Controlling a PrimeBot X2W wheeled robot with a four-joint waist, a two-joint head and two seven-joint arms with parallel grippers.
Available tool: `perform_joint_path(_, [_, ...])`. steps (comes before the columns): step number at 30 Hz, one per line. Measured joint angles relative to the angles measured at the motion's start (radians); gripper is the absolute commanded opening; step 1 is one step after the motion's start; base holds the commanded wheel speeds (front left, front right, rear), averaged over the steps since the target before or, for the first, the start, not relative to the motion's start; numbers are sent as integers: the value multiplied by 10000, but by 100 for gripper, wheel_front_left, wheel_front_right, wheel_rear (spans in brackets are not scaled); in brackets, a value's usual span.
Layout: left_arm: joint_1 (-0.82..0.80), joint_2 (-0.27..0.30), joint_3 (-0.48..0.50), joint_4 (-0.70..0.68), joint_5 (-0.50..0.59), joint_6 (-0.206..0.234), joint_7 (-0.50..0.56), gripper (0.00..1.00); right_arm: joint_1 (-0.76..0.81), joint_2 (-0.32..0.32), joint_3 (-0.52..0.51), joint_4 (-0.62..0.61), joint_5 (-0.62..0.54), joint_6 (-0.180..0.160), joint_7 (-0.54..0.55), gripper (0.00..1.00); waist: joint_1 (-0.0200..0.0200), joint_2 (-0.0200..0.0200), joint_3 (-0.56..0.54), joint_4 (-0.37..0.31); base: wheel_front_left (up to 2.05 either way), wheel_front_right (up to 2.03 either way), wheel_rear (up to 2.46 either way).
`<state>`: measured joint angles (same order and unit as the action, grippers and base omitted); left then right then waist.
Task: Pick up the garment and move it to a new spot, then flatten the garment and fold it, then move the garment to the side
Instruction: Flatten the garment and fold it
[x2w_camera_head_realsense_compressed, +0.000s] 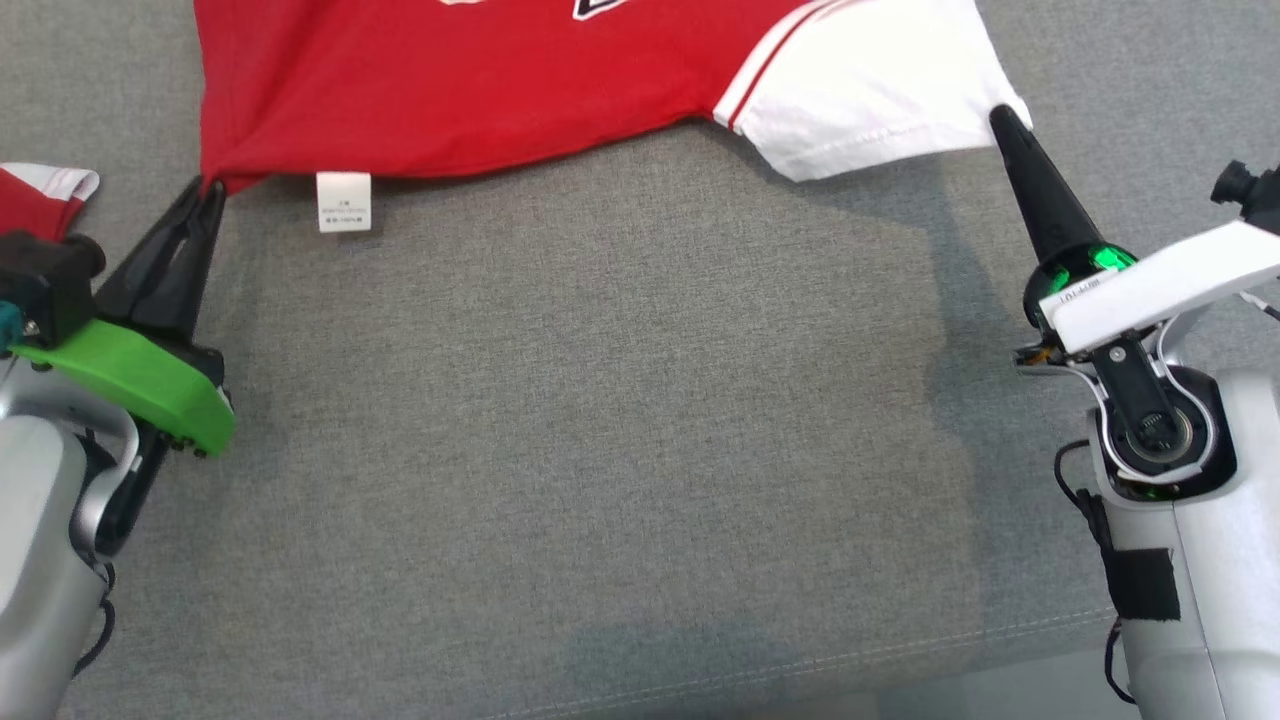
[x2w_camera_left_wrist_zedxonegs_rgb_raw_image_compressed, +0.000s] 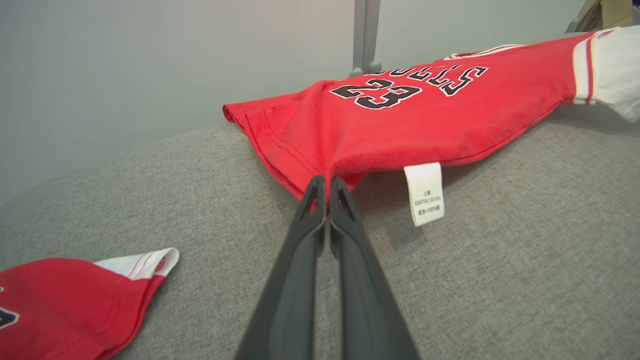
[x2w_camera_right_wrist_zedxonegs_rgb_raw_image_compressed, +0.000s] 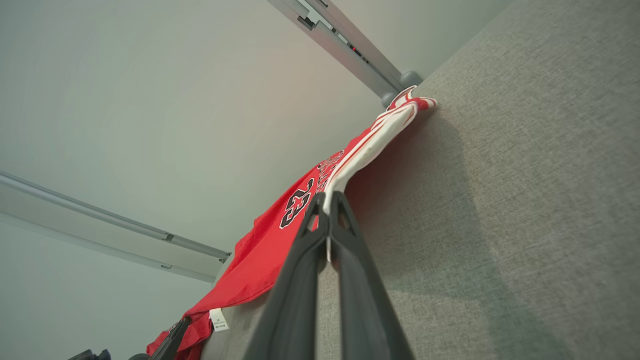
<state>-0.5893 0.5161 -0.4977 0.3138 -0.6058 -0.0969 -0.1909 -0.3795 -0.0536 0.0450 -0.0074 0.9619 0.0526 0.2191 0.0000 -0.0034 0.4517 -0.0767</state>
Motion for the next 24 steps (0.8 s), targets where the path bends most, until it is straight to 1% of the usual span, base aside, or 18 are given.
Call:
perform_joint_path(5, [686,-27,-332,0,15,-81,-148,0,893,-372,-313,-134,-230,-19,17,0,0,0,-624,-27,0,0,0])
perform_joint_path(8, [1106,-40,-382,12,-90,-90,-201,0,1493,-514,-474,-209,-230,-121,117,0,0,0,-1010,-26,0,0,0])
perform_joint_path(10, [1339,-21,-382,15,-163,-94,-203,0,1837,-516,-497,-303,-203,-267,286,0,0,0,-1261,-21,0,0,0])
perform_joint_path(13, [1618,58,-393,15,-192,-98,-213,0,2379,-531,-466,-506,-138,-303,562,0,0,0,-1607,-8,0,0,0])
perform_joint_path(19, [2255,58,-593,12,-255,-98,-213,0,3707,-566,-493,-788,79,-556,863,0,0,1,-2140,55,0,0,0])
perform_joint_path(24, [2814,84,-627,153,-276,-98,-284,0,4557,-646,-142,-842,-134,-560,1055,0,0,0,-2326,71,0,0,0])
